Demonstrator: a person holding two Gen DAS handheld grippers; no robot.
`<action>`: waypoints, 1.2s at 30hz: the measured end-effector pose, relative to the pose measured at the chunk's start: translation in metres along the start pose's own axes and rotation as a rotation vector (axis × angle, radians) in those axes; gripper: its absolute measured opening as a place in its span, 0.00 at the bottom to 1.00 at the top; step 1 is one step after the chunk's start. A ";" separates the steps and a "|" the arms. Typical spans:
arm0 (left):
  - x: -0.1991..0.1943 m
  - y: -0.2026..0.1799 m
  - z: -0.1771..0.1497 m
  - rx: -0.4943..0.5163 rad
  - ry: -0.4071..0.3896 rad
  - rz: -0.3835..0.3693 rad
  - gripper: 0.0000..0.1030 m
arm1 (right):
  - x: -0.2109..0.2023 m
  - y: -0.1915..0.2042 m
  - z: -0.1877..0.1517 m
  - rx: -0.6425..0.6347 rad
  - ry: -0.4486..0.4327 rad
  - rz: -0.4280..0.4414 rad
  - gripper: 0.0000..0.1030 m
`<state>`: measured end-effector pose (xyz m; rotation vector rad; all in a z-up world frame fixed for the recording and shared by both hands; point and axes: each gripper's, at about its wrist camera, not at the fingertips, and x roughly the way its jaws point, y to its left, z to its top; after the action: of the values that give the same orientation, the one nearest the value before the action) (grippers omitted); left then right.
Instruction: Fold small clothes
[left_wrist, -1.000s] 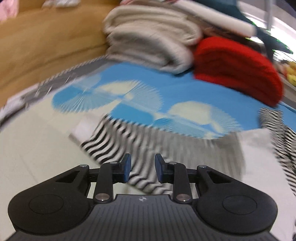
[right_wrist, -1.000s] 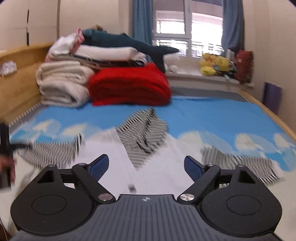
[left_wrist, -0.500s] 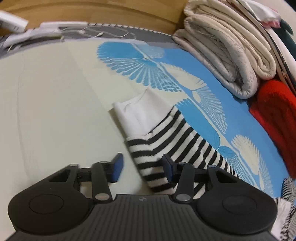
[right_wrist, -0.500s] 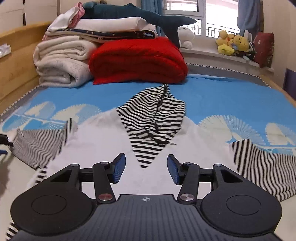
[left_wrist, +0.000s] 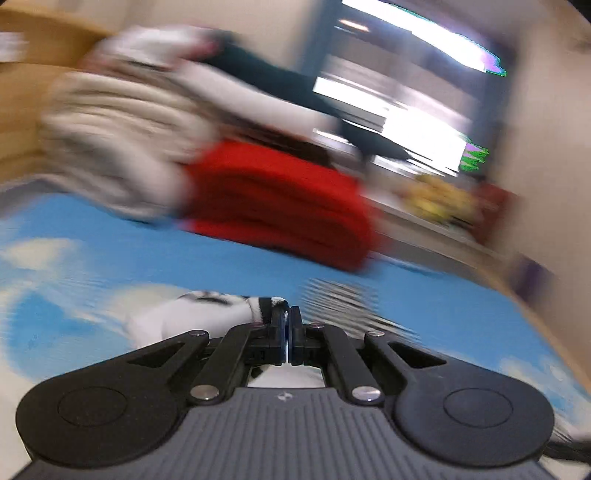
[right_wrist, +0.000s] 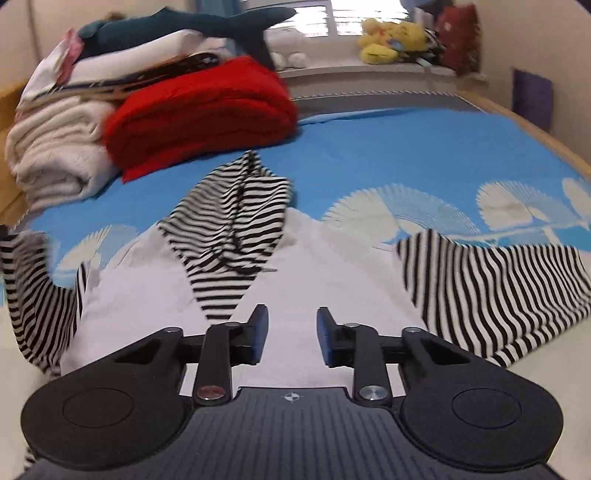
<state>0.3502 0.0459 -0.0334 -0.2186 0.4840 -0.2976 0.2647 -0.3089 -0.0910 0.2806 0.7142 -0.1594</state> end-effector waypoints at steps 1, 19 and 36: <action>0.002 -0.028 -0.008 0.003 0.058 -0.081 0.01 | -0.001 -0.006 0.002 0.023 0.002 -0.005 0.28; 0.054 -0.016 -0.067 0.043 0.444 0.286 0.36 | 0.068 -0.056 -0.008 0.352 0.184 -0.039 0.32; 0.060 -0.002 -0.063 0.042 0.467 0.291 0.37 | 0.086 -0.043 -0.006 0.425 0.051 -0.015 0.04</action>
<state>0.3698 0.0157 -0.1129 -0.0325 0.9600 -0.0699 0.3153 -0.3520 -0.1607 0.6874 0.7294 -0.3203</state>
